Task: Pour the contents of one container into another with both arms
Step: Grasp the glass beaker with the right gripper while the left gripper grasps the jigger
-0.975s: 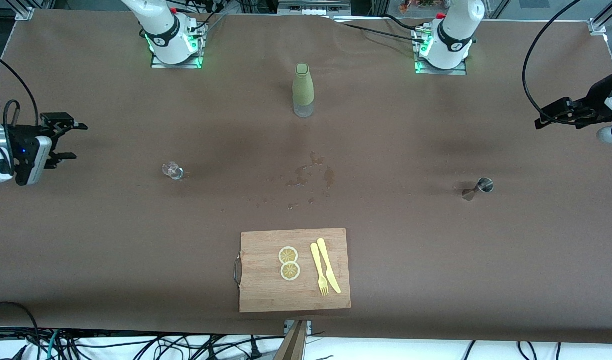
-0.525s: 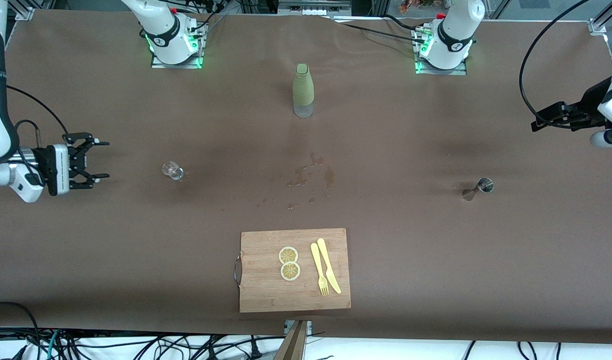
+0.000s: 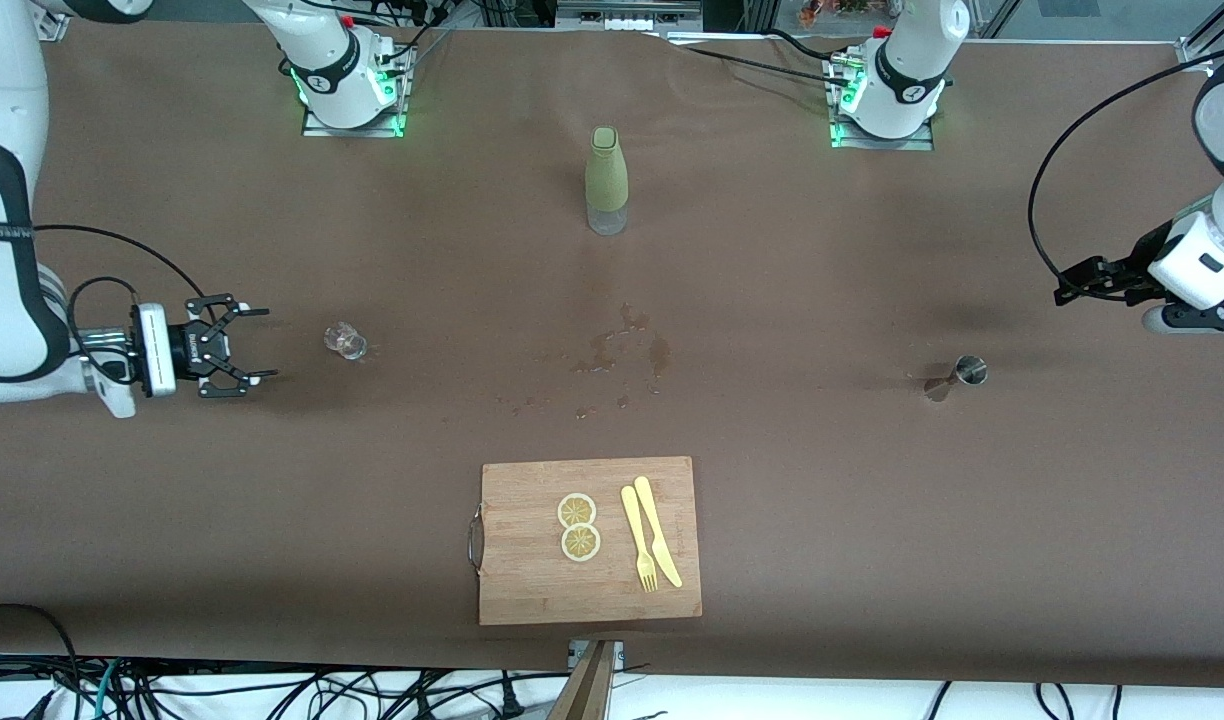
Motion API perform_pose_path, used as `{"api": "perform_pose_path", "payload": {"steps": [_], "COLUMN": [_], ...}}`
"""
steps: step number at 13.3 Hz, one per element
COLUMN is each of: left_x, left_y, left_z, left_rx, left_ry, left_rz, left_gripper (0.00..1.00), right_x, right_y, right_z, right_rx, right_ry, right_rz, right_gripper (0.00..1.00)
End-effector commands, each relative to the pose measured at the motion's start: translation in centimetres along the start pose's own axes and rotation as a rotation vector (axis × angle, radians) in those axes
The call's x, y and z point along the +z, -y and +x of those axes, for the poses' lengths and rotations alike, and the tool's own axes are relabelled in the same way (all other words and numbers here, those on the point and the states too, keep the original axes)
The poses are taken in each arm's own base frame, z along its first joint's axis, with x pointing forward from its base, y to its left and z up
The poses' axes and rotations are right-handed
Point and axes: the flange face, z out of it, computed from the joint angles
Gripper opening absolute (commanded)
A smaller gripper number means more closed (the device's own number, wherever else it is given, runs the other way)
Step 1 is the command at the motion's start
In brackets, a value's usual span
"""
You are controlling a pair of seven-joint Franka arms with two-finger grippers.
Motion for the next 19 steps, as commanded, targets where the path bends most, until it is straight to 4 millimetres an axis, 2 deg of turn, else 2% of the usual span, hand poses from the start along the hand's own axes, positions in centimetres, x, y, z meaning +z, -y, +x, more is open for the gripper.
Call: {"api": "perform_pose_path", "payload": {"steps": [1, 4, 6, 10, 13, 14, 16, 19], "left_x": [3.2, 6.9, 9.0, 12.3, 15.4, 16.5, 18.7, 23.2], "left_y": [2.5, 6.0, 7.5, 9.9, 11.7, 12.4, 12.6, 12.2], "left_z": [-0.4, -0.1, -0.1, 0.8, 0.7, 0.5, 0.0, -0.6], "left_rx": [0.106, 0.206, 0.259, 0.44, 0.597, 0.65, 0.722, 0.851], "left_ry": [-0.024, -0.068, -0.086, -0.146, -0.226, -0.28, -0.383, -0.566], "left_rz": [-0.002, -0.124, -0.176, -0.255, -0.324, -0.356, -0.425, -0.517], "left_gripper": [1.0, 1.0, 1.0, 1.0, 0.99, 0.99, 0.99, 0.99], "right_x": [0.3, 2.5, 3.6, 4.1, 6.4, 6.6, 7.1, 9.1], "right_y": [-0.4, -0.9, -0.8, -1.0, -1.4, -1.5, -1.3, -0.8], "right_z": [0.0, -2.8, -4.3, -4.9, -7.1, -7.0, -7.4, -8.6], "right_rx": [-0.045, -0.103, -0.142, -0.185, -0.241, -0.25, -0.268, -0.292], "right_ry": [-0.051, -0.114, -0.149, -0.159, -0.237, -0.241, -0.258, -0.314], "right_rz": [-0.01, -0.011, 0.0, -0.011, -0.043, -0.04, -0.031, 0.012], "right_gripper": [1.0, 1.0, 1.0, 1.0, 1.0, 1.0, 1.0, 1.0]}}
